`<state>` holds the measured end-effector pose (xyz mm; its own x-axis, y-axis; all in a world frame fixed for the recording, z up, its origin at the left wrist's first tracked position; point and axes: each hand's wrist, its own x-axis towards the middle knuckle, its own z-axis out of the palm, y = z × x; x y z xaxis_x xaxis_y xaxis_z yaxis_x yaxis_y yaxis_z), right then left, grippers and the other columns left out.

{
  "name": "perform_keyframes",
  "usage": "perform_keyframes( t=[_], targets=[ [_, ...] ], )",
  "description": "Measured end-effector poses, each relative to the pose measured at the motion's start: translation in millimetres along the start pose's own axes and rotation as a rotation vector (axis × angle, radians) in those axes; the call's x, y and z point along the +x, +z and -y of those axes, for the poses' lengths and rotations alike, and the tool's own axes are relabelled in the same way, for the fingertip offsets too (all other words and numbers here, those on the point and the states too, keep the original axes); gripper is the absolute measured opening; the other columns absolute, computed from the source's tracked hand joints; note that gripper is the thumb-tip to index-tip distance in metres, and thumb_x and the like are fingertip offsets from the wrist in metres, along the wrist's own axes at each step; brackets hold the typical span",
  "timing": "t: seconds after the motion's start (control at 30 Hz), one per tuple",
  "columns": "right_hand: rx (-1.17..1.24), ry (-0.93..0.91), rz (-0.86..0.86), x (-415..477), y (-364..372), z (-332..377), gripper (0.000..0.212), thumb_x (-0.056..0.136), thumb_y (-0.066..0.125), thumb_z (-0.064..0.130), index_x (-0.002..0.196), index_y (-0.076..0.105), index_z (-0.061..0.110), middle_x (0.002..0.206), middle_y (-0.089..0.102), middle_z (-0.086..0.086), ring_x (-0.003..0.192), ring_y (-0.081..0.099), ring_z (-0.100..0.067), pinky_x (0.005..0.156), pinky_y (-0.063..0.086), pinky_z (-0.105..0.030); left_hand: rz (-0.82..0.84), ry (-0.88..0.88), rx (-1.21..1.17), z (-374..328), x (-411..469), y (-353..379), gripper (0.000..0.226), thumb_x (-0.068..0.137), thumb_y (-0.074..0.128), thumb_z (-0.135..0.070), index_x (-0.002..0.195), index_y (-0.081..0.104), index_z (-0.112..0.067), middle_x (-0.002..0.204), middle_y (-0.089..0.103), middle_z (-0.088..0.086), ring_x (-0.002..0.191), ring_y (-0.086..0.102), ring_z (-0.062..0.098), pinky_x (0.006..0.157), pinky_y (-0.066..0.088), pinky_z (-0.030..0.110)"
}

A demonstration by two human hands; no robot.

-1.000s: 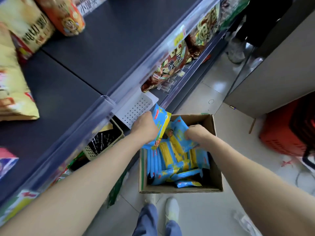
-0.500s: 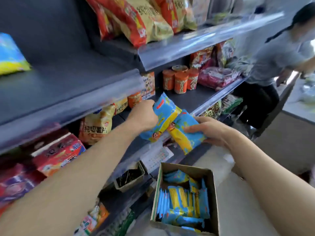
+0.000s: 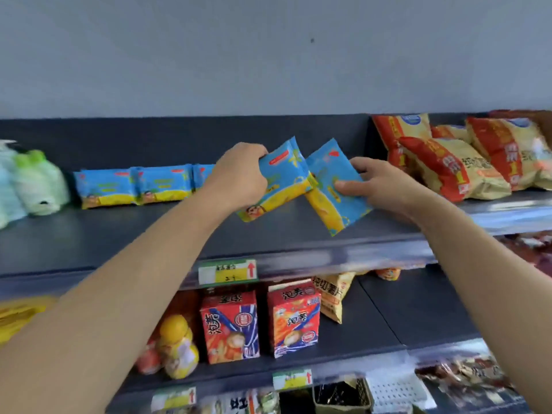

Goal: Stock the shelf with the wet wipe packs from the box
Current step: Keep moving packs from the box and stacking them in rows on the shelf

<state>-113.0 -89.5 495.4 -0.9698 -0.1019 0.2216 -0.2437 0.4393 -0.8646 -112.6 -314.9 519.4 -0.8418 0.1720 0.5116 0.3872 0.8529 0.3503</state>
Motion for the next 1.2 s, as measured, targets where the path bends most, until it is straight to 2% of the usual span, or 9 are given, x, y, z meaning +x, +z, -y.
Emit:
perform_keyframes(
  t=[0.13,0.27,0.37,0.5,0.7,0.87,0.97,1.1,1.2],
  targets=[
    [-0.315,-0.133,-0.013,55.4,51.6,28.4,0.017,0.080,0.070,0.010,0.094,0.063,0.016,0.094,0.069,-0.018,0.075,0.062,-0.022,0.078,0.054,-0.040,-0.036,-0.105,0.083,76.3,14.0,-34.9,0.030,0.083,0.056,0.002,0.111,0.060,-0.009,0.114,0.061,0.009,0.106,0.055,0.027,0.073,0.034,0.027],
    [-0.591,-0.147,-0.062,97.3,86.9,43.5,0.026,0.080,0.070,0.019,0.105,0.063,0.024,0.094,0.061,0.004,0.089,0.055,-0.021,0.096,0.043,-0.044,-0.015,-0.192,0.087,138.8,32.6,-39.7,0.029,0.082,0.058,0.003,0.108,0.057,-0.010,0.113,0.061,0.008,0.104,0.057,0.027,0.081,0.042,0.033],
    [-0.727,-0.129,-0.068,120.4,107.6,49.3,0.026,0.083,0.066,0.019,0.108,0.061,0.025,0.098,0.057,0.006,0.094,0.050,-0.021,0.102,0.031,-0.042,0.011,-0.199,0.118,172.8,48.6,-36.4,0.026,0.081,0.058,0.004,0.103,0.059,-0.010,0.110,0.062,0.007,0.102,0.057,0.027,0.082,0.043,0.034],
    [-0.761,-0.169,-0.028,149.2,142.2,51.6,0.029,0.084,0.064,0.018,0.111,0.057,0.026,0.099,0.056,0.007,0.106,0.053,-0.025,0.099,0.028,-0.039,0.076,-0.218,0.218,220.9,64.4,-41.9,0.028,0.082,0.057,0.005,0.103,0.060,-0.012,0.111,0.061,0.006,0.103,0.057,0.027,0.083,0.045,0.035],
    [-0.877,-0.159,0.053,194.4,190.9,45.9,0.034,0.089,0.060,0.022,0.121,0.051,0.028,0.117,0.061,-0.005,0.115,0.051,-0.026,0.099,0.026,-0.039,0.175,-0.247,0.231,277.8,78.0,-36.8,0.027,0.081,0.054,0.009,0.092,0.057,-0.015,0.109,0.061,0.006,0.097,0.057,0.024,0.078,0.047,0.034],
    [-0.979,-0.115,0.099,219.1,208.2,35.9,0.037,0.092,0.056,0.024,0.127,0.047,0.031,0.122,0.060,-0.005,0.117,0.048,-0.027,0.102,0.025,-0.040,0.215,-0.201,0.178,290.7,97.3,-12.9,0.030,0.081,0.052,0.009,0.096,0.059,-0.015,0.110,0.060,0.005,0.101,0.058,0.026,0.083,0.050,0.038],
    [-1.002,-0.103,0.104,228.5,211.3,30.3,0.040,0.093,0.054,0.025,0.131,0.044,0.031,0.124,0.057,-0.005,0.123,0.041,-0.028,0.104,0.025,-0.040,0.196,-0.166,0.173,292.2,111.2,2.3,0.031,0.082,0.051,0.009,0.101,0.059,-0.013,0.113,0.059,0.006,0.103,0.056,0.025,0.083,0.048,0.038],
    [-1.019,-0.128,0.012,237.9,217.8,18.5,0.041,0.093,0.054,0.028,0.132,0.043,0.032,0.129,0.047,-0.008,0.124,0.036,-0.028,0.105,0.026,-0.041,0.125,-0.125,0.243,295.1,122.9,18.5,0.036,0.084,0.053,0.006,0.114,0.057,-0.014,0.120,0.049,0.009,0.113,0.044,0.026,0.087,0.042,0.036],
    [-1.031,-0.187,-0.075,239.2,223.0,10.9,0.041,0.091,0.056,0.030,0.129,0.042,0.032,0.128,0.045,-0.005,0.120,0.036,-0.027,0.102,0.027,-0.040,0.122,-0.095,0.312,300.2,123.8,23.5,0.041,0.084,0.059,-0.001,0.120,0.051,-0.018,0.122,0.047,0.006,0.114,0.041,0.025,0.091,0.037,0.037]
  ],
)
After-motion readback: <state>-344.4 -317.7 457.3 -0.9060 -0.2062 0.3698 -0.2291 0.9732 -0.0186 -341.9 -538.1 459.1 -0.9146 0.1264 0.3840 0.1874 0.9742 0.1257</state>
